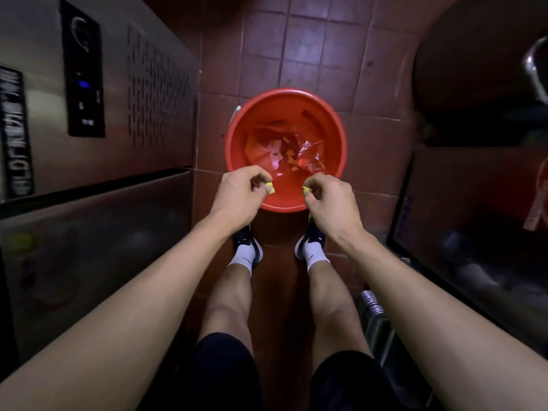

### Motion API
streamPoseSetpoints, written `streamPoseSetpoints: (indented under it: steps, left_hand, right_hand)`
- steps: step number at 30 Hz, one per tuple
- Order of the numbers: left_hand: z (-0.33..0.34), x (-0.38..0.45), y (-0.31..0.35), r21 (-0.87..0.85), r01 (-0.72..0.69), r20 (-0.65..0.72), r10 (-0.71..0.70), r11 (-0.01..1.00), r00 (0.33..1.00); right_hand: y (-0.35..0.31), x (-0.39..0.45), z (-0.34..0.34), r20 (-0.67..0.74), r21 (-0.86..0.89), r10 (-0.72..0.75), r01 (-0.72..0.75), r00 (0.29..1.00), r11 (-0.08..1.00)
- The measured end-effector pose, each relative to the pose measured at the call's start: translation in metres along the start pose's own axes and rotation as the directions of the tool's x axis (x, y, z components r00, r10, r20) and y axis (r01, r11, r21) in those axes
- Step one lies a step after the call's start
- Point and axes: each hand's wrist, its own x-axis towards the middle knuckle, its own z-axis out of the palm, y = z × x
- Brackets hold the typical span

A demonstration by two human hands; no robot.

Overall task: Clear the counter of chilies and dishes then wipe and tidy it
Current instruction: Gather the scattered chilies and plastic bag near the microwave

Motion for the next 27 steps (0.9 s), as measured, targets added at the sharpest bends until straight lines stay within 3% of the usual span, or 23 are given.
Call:
streamPoseSetpoints:
  steps: [7,14,27]
  left_hand:
    - [0.031,0.056,-0.031,0.112,-0.088,0.014,0.087,0.99,0.996]
    - [0.049,0.097,-0.048,-0.074,0.017,-0.086,-0.023,0.997,0.996]
    - [0.062,0.107,-0.06,0.001,0.026,-0.03,-0.026,1.0,0.999]
  right_hand:
    - [0.041,0.037,0.042,0.002,0.019,0.075,-0.075,0.997,0.997]
    - [0.06,0.065,0.066,-0.106,0.084,0.195,-0.187,0.975,0.979]
    - [0.049,0.083,0.089,-0.094,0.138,0.206,-0.192,0.974,0.972]
